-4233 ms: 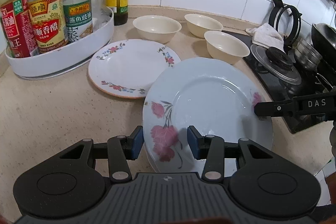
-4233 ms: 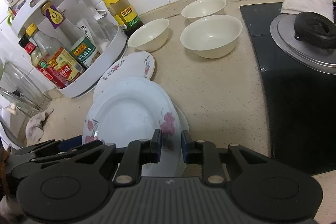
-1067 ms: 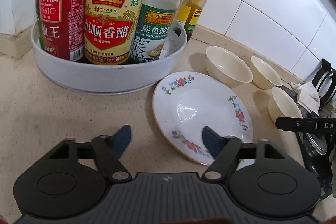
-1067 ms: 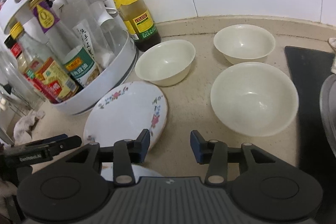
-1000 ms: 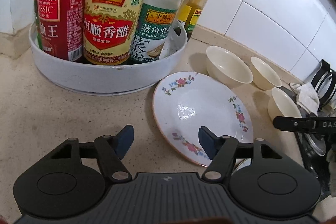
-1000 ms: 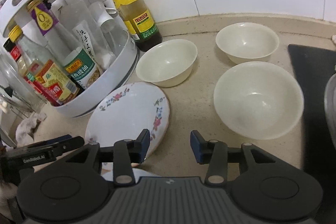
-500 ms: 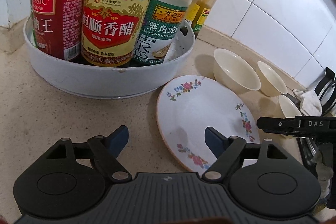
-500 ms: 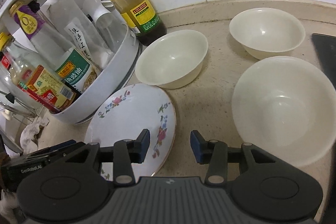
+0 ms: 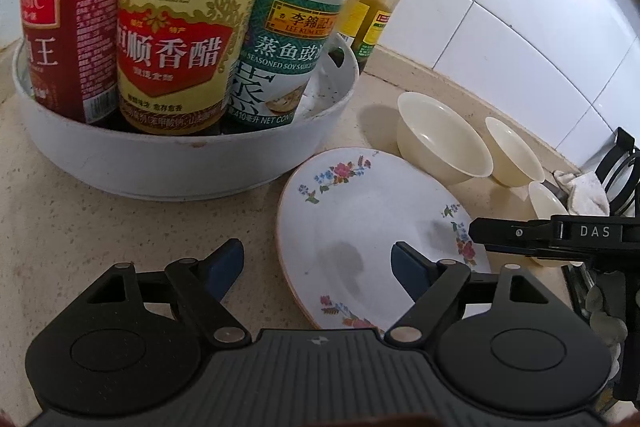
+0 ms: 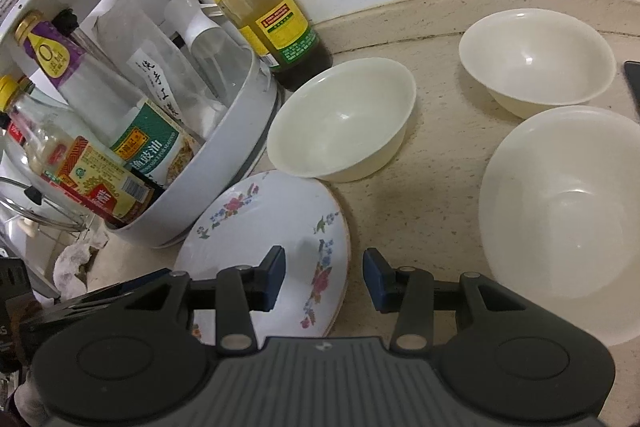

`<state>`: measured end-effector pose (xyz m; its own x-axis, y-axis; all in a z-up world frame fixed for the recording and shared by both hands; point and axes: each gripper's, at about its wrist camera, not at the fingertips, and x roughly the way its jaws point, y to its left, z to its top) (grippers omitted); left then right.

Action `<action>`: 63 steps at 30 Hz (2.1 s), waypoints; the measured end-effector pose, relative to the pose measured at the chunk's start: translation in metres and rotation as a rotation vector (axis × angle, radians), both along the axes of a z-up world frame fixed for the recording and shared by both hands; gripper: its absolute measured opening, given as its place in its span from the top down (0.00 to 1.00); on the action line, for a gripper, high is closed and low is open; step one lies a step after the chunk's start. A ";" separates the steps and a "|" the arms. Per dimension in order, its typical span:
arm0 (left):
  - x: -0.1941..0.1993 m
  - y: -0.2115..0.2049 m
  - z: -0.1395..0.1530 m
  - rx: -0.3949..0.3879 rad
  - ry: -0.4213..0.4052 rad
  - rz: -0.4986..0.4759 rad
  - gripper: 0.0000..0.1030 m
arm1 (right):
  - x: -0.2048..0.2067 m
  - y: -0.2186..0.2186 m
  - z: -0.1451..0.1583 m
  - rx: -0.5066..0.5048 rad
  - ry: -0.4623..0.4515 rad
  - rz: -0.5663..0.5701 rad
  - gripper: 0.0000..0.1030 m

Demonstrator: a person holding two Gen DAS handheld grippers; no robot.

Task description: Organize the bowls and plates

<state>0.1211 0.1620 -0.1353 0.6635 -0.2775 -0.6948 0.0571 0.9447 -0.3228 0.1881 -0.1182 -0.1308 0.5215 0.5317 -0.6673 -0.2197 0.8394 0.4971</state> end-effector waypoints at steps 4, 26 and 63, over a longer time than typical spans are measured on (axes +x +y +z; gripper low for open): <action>0.003 -0.002 -0.001 0.017 -0.008 -0.004 0.17 | 0.001 0.005 -0.004 0.002 0.010 0.011 0.60; 0.013 -0.023 -0.006 0.111 -0.050 -0.032 0.21 | -0.003 0.005 -0.006 0.037 -0.004 0.009 0.59; -0.016 -0.007 -0.001 0.157 -0.061 0.007 0.42 | -0.014 0.016 -0.008 0.025 -0.017 0.060 0.68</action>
<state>0.1053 0.1548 -0.1362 0.7074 -0.1637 -0.6876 0.0651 0.9838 -0.1672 0.1744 -0.1026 -0.1383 0.4992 0.5789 -0.6447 -0.2778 0.8117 0.5138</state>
